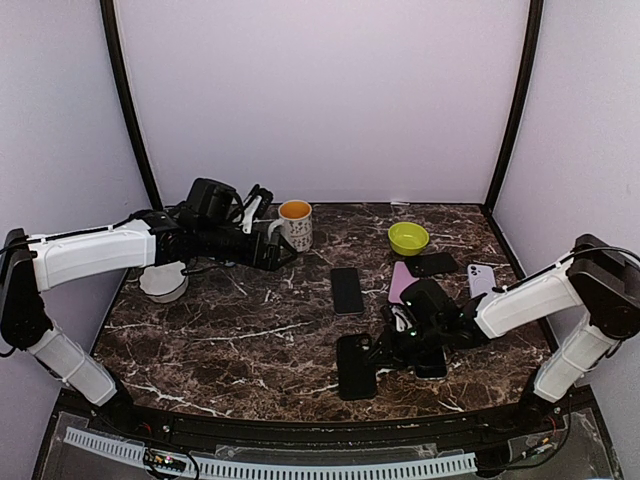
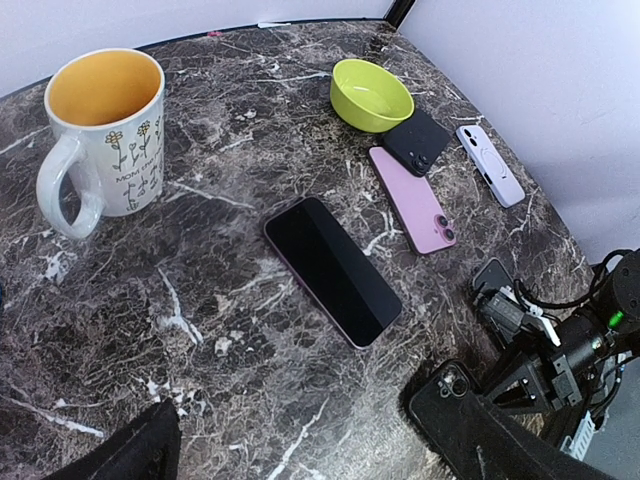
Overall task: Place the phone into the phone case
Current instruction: Place the phone case at the corner of the board.
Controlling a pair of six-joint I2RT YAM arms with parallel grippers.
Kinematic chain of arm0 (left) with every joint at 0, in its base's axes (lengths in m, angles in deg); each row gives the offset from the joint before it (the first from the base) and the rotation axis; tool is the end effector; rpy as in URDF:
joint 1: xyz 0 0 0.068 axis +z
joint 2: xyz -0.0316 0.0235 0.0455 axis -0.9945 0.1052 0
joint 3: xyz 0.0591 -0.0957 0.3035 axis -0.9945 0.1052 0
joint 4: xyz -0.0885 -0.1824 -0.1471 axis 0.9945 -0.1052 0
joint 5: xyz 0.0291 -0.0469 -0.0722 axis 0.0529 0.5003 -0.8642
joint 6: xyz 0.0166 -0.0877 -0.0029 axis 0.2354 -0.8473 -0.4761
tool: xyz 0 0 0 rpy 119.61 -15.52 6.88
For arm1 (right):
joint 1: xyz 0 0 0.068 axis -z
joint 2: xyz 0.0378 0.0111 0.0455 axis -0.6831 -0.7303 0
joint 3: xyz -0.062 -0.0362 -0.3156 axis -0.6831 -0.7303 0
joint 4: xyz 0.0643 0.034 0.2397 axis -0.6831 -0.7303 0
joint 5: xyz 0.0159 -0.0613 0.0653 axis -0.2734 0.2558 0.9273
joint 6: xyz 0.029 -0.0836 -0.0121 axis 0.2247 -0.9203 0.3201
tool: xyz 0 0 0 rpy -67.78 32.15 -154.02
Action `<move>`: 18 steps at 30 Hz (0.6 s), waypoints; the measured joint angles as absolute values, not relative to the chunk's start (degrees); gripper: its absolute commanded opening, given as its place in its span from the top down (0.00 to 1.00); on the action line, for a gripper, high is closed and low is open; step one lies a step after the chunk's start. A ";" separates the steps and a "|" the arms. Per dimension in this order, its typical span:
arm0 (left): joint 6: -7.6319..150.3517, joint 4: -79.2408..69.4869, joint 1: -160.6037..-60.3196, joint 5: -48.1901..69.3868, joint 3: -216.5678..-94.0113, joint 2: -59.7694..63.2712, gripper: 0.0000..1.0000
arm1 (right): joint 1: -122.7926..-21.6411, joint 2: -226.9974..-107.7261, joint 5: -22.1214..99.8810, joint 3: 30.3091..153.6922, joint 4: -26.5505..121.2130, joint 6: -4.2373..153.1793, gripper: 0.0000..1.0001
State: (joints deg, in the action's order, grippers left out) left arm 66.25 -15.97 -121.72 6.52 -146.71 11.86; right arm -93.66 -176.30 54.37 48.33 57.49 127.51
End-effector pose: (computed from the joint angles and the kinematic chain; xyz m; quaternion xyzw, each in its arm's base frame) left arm 0.2776 -0.2365 0.3194 0.2102 0.8407 -0.3074 0.3931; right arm 0.1613 0.2455 0.1533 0.0033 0.9189 0.3920 0.0441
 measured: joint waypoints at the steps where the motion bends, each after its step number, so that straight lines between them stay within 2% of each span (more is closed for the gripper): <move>1: 66.25 -16.00 -121.72 6.43 -146.71 11.86 0.01 | -93.68 -176.30 54.18 48.51 56.96 127.25 0.83; 12: 66.27 -16.13 -121.72 5.93 -146.71 11.86 0.01 | -93.72 -175.62 53.28 49.91 54.06 125.78 0.58; 18: 66.27 -16.15 -121.72 5.80 -146.71 11.86 0.01 | -93.72 -174.46 51.97 51.00 51.04 124.89 0.49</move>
